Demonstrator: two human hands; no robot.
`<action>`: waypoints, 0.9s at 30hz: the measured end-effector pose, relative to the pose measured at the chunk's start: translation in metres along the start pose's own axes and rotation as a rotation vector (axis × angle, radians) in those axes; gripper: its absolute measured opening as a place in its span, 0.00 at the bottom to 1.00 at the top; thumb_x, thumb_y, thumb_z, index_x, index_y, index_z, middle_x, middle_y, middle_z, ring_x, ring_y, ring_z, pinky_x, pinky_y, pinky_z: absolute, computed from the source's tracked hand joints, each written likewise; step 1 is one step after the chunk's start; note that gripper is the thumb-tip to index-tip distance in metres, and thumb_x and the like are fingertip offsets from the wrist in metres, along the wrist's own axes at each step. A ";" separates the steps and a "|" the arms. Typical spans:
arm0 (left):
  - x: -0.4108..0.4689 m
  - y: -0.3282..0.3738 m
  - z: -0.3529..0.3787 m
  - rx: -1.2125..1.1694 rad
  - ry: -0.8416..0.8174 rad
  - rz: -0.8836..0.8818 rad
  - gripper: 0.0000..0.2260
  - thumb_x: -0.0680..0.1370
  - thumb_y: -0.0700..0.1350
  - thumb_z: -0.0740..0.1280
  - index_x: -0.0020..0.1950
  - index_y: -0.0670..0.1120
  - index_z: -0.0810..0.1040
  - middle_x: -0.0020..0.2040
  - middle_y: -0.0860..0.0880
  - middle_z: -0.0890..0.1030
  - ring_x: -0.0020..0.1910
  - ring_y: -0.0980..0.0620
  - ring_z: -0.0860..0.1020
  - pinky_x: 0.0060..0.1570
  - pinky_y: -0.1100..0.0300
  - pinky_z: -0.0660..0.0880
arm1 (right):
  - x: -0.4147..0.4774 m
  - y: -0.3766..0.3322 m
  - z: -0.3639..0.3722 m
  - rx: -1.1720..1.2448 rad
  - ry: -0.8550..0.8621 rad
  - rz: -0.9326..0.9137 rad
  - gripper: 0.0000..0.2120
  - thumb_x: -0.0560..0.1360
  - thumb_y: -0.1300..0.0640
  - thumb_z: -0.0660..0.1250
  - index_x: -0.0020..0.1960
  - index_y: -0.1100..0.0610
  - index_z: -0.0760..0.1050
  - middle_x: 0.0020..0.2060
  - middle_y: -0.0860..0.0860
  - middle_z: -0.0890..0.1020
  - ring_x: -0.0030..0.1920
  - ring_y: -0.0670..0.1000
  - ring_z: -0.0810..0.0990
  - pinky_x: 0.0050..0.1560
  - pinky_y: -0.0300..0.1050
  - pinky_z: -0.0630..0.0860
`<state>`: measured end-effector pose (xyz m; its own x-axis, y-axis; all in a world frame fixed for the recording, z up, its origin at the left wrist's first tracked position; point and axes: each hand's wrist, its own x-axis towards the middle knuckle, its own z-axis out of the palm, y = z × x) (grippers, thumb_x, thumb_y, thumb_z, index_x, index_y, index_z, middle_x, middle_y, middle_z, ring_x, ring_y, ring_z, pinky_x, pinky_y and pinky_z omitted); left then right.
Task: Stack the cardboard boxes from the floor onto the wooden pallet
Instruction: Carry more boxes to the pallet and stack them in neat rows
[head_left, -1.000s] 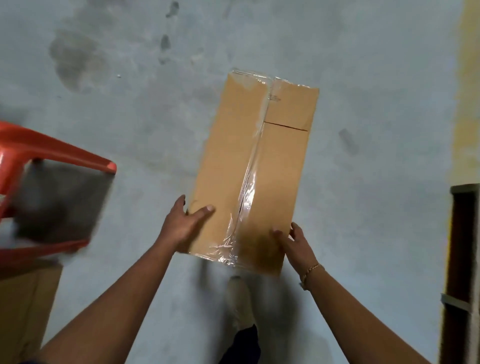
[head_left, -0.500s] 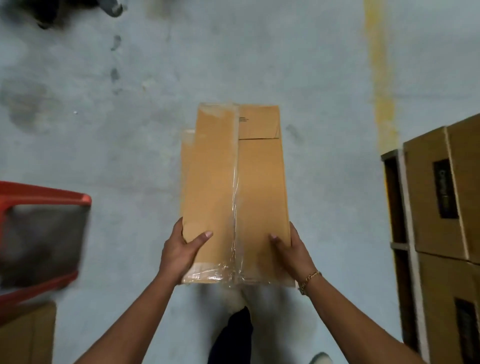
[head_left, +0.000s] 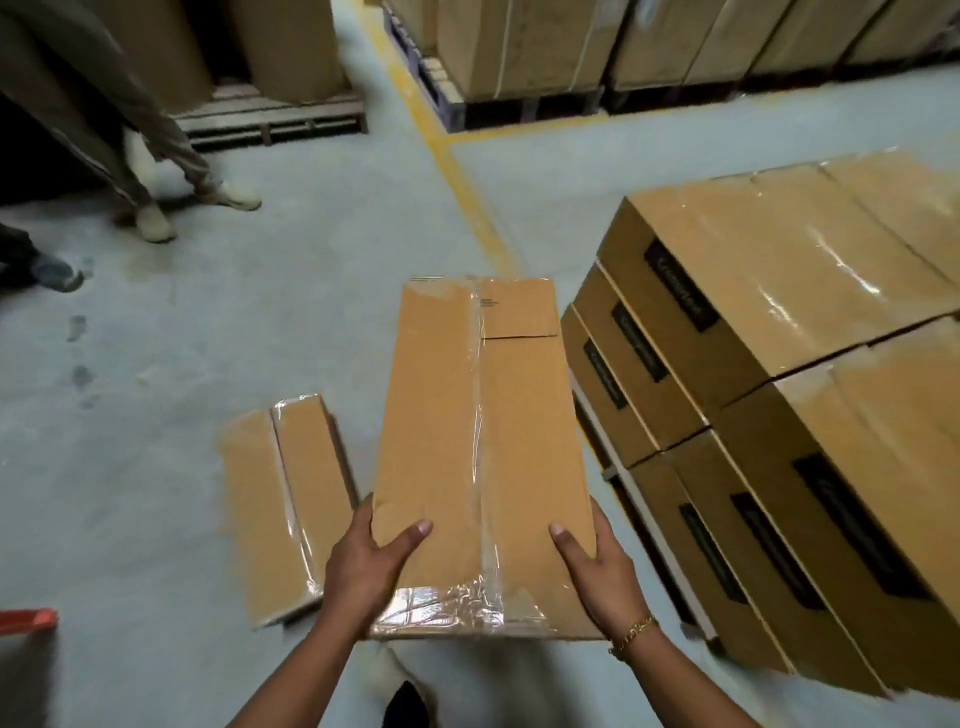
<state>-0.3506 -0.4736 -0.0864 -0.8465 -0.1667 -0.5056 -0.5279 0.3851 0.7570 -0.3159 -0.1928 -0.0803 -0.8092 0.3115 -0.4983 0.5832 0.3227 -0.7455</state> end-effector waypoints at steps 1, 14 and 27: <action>-0.012 0.013 0.010 0.015 -0.013 0.035 0.47 0.61 0.79 0.71 0.74 0.56 0.72 0.58 0.54 0.84 0.51 0.51 0.82 0.56 0.51 0.79 | -0.010 0.003 -0.022 0.015 0.024 -0.014 0.30 0.77 0.36 0.68 0.76 0.39 0.64 0.59 0.42 0.82 0.57 0.45 0.81 0.59 0.47 0.79; -0.139 0.169 0.129 0.142 -0.144 0.454 0.26 0.72 0.66 0.75 0.67 0.60 0.76 0.54 0.60 0.84 0.51 0.54 0.83 0.49 0.54 0.77 | -0.123 0.027 -0.241 0.171 0.373 -0.161 0.29 0.77 0.40 0.71 0.75 0.40 0.69 0.57 0.33 0.80 0.59 0.40 0.80 0.60 0.46 0.76; -0.162 0.263 0.258 0.266 -0.435 0.640 0.29 0.70 0.69 0.74 0.65 0.58 0.77 0.53 0.59 0.84 0.50 0.52 0.83 0.51 0.50 0.80 | -0.164 0.066 -0.346 0.281 0.686 -0.026 0.28 0.78 0.42 0.70 0.76 0.43 0.69 0.62 0.40 0.80 0.62 0.45 0.79 0.61 0.42 0.74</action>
<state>-0.3346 -0.1112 0.0883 -0.8475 0.5043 -0.1655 0.1286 0.4977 0.8578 -0.1203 0.0863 0.1052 -0.5428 0.8247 -0.1590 0.4496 0.1255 -0.8844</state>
